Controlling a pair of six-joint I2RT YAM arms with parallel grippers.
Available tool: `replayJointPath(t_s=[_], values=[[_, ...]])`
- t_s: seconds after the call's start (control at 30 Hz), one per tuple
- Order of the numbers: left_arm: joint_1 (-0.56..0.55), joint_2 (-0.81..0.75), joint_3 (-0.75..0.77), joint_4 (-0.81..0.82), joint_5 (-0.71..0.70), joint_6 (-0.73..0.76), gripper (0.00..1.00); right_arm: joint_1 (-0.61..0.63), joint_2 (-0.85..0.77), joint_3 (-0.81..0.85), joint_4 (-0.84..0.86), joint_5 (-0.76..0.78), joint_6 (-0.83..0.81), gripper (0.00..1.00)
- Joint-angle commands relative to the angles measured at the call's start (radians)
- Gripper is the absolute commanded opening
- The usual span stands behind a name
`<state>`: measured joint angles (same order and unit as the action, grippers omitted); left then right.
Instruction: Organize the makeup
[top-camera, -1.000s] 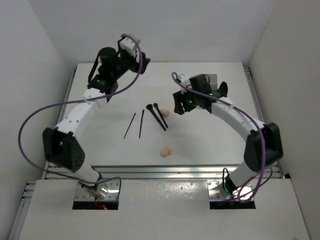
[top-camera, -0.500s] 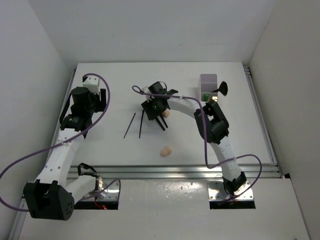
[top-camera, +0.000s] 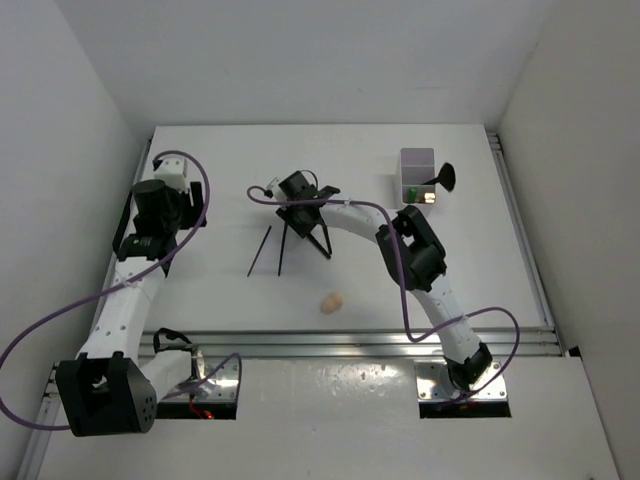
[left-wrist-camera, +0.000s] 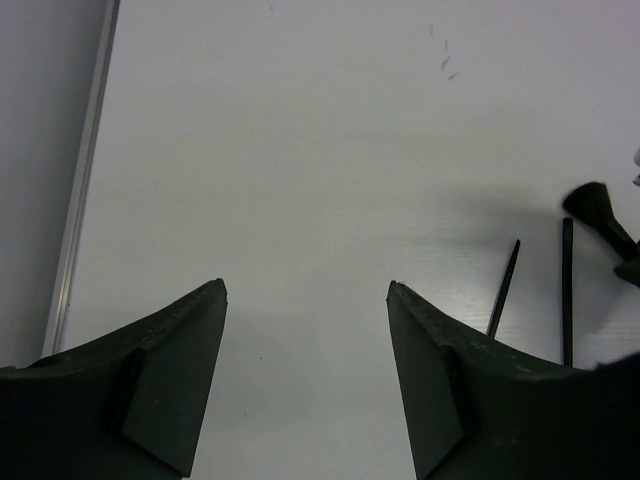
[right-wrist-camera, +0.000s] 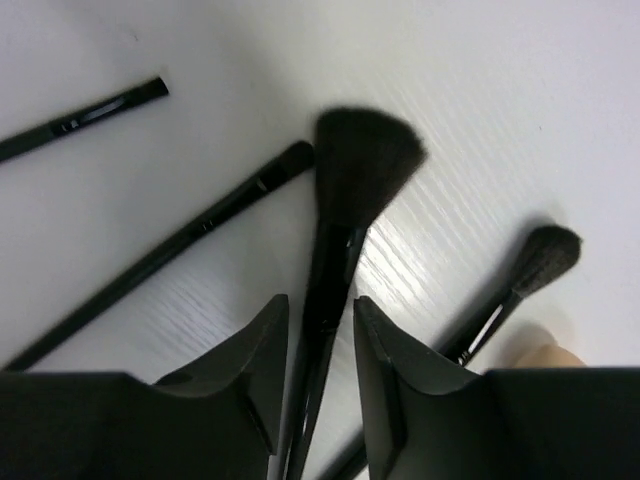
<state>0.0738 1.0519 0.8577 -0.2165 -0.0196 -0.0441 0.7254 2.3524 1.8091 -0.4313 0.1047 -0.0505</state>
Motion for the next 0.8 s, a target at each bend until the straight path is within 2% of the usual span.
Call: replayJointPath(t_s=[0.0,0.13,0.17,0.23,0.43,0.57,0.6,0.67,0.73,0.77], values=[[0.000,-0.004,-0.026,0.049,0.046,0.032,0.71,0.008,0.051,0.058,-0.035,0.043,-0.015,0.32],[0.000,-0.013,-0.046,0.040,0.079,0.049,0.71,0.006,0.070,0.097,-0.063,0.014,0.030,0.14],[0.000,-0.013,-0.046,0.040,0.090,0.059,0.71,0.008,0.074,0.102,-0.073,0.013,0.037,0.14],[0.000,-0.013,-0.065,0.031,0.142,0.098,0.71,0.009,0.076,0.114,-0.090,-0.014,0.044,0.00],[-0.020,0.036,-0.065,-0.046,0.231,0.200,0.71,-0.006,-0.010,0.118,-0.021,-0.085,0.090,0.00],[-0.040,0.074,-0.031,-0.058,0.254,0.233,0.68,-0.053,-0.183,0.085,0.228,-0.166,0.224,0.00],[-0.040,0.074,-0.016,-0.067,0.254,0.248,0.68,-0.104,-0.208,0.063,0.265,-0.178,0.251,0.00],[-0.066,0.103,-0.003,-0.076,0.254,0.263,0.67,-0.157,-0.286,-0.013,0.458,-0.214,0.332,0.00],[-0.075,0.117,0.007,-0.077,0.254,0.277,0.67,-0.217,-0.376,-0.172,0.621,-0.215,0.440,0.00],[-0.100,0.131,0.017,-0.086,0.245,0.288,0.67,-0.263,-0.465,-0.215,0.790,-0.208,0.487,0.00]])
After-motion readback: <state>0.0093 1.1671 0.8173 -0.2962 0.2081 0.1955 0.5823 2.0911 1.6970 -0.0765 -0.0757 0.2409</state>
